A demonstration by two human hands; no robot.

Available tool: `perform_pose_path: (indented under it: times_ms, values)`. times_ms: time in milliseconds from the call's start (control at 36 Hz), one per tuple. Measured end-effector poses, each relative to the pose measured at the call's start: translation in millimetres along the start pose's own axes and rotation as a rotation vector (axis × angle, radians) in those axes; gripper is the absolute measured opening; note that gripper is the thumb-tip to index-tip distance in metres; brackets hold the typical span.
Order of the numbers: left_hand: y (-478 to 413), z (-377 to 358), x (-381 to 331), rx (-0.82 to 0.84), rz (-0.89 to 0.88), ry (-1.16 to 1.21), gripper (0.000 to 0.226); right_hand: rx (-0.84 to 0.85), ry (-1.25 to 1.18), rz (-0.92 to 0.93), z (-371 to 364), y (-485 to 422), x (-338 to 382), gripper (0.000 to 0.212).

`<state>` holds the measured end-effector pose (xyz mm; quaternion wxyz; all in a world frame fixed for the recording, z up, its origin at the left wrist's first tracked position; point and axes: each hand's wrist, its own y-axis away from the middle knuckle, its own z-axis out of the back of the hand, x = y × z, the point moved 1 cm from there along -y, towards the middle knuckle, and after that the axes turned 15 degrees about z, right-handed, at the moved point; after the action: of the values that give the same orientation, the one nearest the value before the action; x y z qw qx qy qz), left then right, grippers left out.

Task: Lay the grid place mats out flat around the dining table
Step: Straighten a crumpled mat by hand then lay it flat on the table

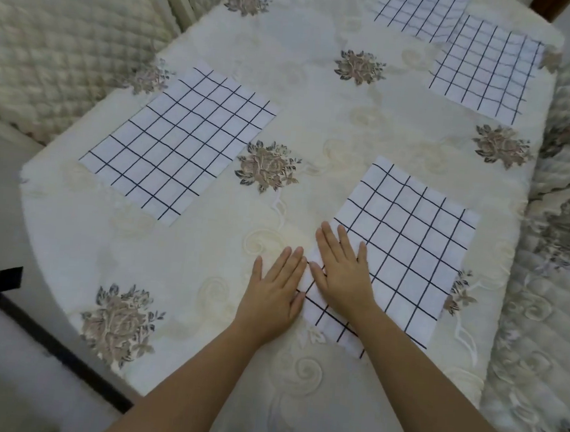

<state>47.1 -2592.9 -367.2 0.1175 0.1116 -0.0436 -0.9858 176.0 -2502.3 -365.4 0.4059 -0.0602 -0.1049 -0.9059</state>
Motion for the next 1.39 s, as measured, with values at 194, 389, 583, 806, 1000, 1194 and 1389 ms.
perform_pose_path:
  times_ms: [194, 389, 583, 806, 1000, 1194, 1389]
  values:
    - [1.5, 0.6, 0.1, 0.007, 0.011, 0.009, 0.054, 0.005, -0.025, -0.060, 9.0, -24.1, -34.1, 0.068]
    - [2.8, 0.9, -0.5, -0.021, 0.006, 0.066, 0.054, -0.004, -0.043, -0.131, 21.2, -48.7, -69.1, 0.061]
    - [1.2, -1.1, -1.0, -0.038, 0.006, 0.104, 0.052, -0.020, -0.049, -0.182, 31.6, -73.2, -99.3, 0.059]
    - [1.5, -0.4, -1.1, -0.060, 0.009, 0.120, 0.051, -0.020, -0.037, -0.223, 37.8, -95.3, -120.7, 0.057]
    - [1.0, -0.8, -2.5, -0.057, 0.020, 0.118, 0.050, 0.036, 0.072, -0.194, 39.9, -92.1, -109.2, 0.061]
    - [1.7, -0.2, -1.7, -0.028, 0.028, 0.120, 0.051, -0.027, 0.008, -0.141, 15.4, -50.9, -46.0, 0.062]
    - [2.1, 0.8, -1.1, -0.011, 0.039, 0.097, 0.052, -0.118, -0.072, -0.074, -3.2, -0.9, 14.5, 0.059]
